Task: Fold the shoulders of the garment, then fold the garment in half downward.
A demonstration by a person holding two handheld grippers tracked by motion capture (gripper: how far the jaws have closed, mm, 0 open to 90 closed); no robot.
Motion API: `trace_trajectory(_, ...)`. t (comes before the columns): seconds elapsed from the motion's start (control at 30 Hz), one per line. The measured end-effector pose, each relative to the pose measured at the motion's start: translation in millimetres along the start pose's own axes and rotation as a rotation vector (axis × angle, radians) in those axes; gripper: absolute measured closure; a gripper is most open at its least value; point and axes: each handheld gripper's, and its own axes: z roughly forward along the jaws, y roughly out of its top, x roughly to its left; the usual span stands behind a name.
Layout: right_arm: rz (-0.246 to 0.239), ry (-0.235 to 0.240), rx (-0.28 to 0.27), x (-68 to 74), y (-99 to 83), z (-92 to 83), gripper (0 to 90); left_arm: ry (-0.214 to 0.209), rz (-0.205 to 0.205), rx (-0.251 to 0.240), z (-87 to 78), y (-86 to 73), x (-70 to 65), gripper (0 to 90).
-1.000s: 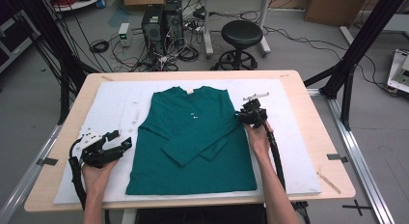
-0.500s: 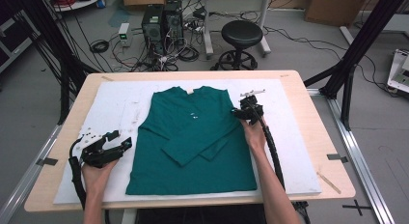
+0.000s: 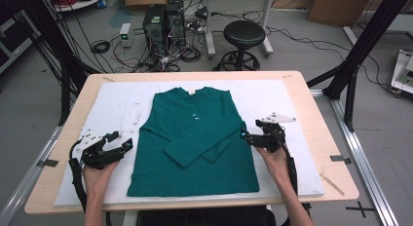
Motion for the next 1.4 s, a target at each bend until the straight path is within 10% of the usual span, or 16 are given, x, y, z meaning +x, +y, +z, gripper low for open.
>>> trace_trajectory(0.4,0.014,-0.013,-0.044,-2.6,-38.4,-24.7,18.8,0.026,0.031,-0.005,-1.1,-0.2,-4.3,28.3)
trace_trajectory(0.97,-0.018,-0.036,-0.042,5.0,-45.0,-32.8,18.9,-0.014,0.066,-0.052,-25.2,16.9,-14.9,28.3)
trace_trajectory(1.4,-0.042,-0.030,0.013,7.5,-45.4,-34.9,19.1,-0.056,0.106,0.095,-16.0,15.5,-25.6,32.9)
